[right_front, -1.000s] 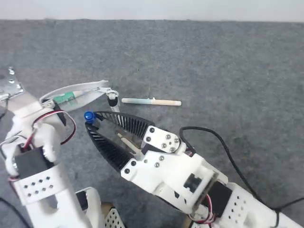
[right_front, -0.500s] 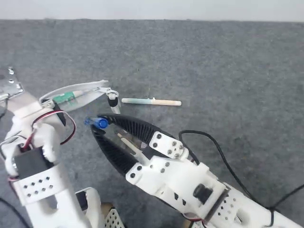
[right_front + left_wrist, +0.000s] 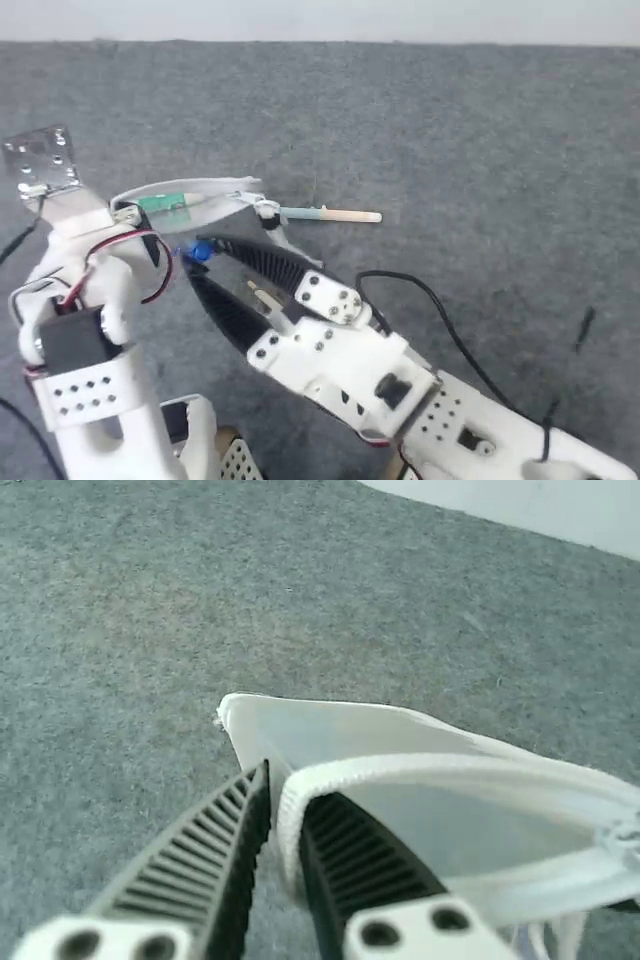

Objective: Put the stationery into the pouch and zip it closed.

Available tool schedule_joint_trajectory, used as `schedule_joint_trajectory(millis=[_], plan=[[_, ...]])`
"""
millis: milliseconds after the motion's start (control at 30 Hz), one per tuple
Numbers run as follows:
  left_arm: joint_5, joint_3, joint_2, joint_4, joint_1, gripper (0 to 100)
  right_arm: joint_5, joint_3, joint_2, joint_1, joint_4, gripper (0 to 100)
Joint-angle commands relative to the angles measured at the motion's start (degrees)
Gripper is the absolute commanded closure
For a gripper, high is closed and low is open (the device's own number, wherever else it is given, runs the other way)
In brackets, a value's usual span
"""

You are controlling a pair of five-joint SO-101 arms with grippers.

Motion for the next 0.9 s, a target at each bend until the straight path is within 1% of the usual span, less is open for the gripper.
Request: schedule_joint_trajectory(millis=[0, 133, 233, 433, 533, 733, 800, 867], plan=[[-0.53, -4.0, 0.18, -0.09, 0.53, 99, 0.79, -0.79, 4.97, 1.45, -5.67, 99.2], [-0.53, -3.12, 0.0, 0.0, 0.53, 99, 1.05, -1.05, 10.15, 1.54, -9.36, 99.2], [-0.62, -2.07, 0.0, -0.35, 0.53, 99, 0.88, -1.32, 13.32, 3.38, -12.88, 99.2], [-0.62, -1.8, 0.0, -0.62, 0.44, 99, 0.7, -5.1, 19.82, 6.9, -13.93, 99.2], [-0.62, -1.71, 0.09, -0.62, 0.44, 99, 0.7, -6.42, 22.9, 7.43, -14.11, 99.2], [-0.62, -1.01, -0.09, -0.7, 0.44, 99, 1.23, -6.33, 25.54, 8.4, -24.04, 99.2], [-0.7, -0.48, -0.09, -1.14, 0.44, 99, 1.14, -6.59, 26.07, 9.36, -24.48, 99.2], [-0.7, -0.22, -0.09, -1.41, 0.44, 99, 0.79, -6.77, 26.77, 9.54, -22.81, 99.2]])
